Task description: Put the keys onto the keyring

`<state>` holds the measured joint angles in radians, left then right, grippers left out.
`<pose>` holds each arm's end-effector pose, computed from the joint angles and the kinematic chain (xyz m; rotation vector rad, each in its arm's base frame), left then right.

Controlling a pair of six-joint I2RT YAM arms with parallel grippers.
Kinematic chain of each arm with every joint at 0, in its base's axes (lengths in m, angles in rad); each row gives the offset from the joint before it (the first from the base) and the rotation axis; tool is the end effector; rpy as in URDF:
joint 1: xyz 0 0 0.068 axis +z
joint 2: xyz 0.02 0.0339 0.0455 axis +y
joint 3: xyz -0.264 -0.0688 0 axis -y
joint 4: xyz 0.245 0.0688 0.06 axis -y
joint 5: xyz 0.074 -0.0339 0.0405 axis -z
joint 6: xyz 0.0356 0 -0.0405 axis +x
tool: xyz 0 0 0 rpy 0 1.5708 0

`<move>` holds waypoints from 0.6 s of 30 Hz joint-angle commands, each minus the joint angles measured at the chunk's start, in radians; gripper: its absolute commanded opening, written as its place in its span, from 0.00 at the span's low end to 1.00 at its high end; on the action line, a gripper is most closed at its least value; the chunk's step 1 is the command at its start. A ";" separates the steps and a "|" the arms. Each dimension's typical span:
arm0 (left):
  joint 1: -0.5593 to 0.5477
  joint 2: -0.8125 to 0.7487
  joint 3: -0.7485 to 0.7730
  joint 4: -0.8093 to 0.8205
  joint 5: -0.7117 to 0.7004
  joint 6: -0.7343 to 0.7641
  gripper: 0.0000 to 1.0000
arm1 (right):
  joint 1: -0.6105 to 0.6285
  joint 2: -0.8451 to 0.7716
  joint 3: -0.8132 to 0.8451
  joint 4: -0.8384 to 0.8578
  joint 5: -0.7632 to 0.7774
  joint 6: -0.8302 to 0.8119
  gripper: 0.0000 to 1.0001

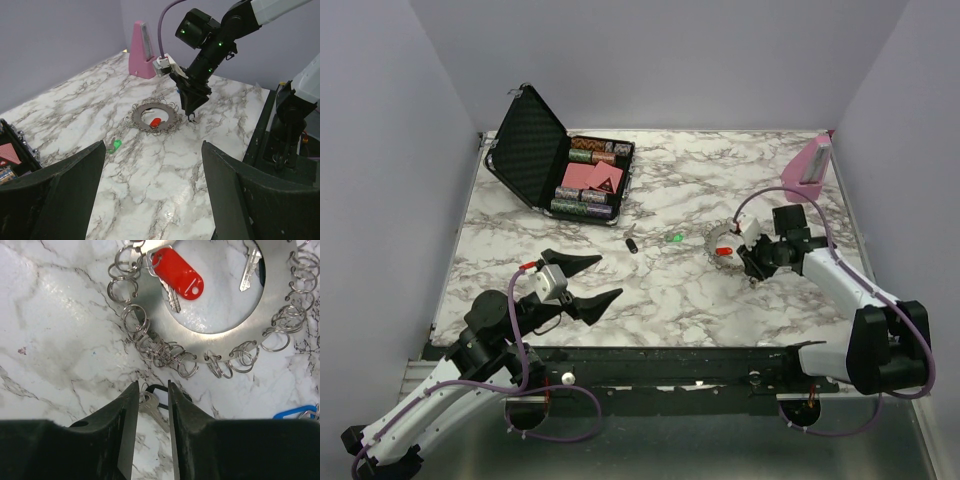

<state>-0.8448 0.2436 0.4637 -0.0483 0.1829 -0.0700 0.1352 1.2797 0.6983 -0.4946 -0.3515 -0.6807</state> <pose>0.0597 -0.0770 0.3079 0.6951 1.2847 -0.8816 0.2292 0.0435 0.1874 -1.1221 2.3065 0.2639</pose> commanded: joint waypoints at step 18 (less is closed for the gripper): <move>0.026 0.137 0.081 -0.143 -0.250 -0.114 0.99 | -0.009 0.245 0.431 -0.222 -0.494 0.093 0.79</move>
<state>-0.8444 0.2829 0.4706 -0.0753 0.0666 -0.1215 0.1295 1.5028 1.1057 -0.7052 -0.8333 -0.6537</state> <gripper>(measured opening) 0.987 0.781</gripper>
